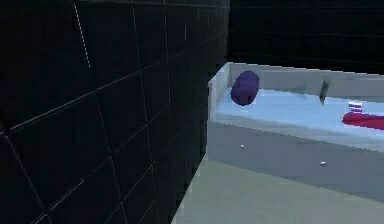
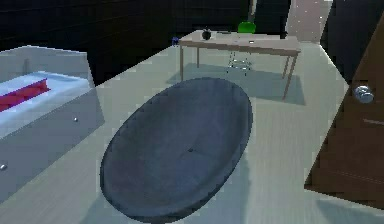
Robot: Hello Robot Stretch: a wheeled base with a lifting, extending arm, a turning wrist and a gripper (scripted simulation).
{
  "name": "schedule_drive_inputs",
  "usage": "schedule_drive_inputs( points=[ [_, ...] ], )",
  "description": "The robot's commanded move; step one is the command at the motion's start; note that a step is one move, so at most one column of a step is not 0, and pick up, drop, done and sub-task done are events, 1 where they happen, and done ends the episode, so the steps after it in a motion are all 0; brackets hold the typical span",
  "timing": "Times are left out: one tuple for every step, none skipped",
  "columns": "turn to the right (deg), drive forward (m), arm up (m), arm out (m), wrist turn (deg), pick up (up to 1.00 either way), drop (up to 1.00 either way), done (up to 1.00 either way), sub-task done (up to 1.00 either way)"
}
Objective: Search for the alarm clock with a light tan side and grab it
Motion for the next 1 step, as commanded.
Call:
schedule_drive_inputs(
  points=[
    [-6.0,0.00,0.00,0.00,0.0,0.00,0.00,0.00,0.00]
  ],
)
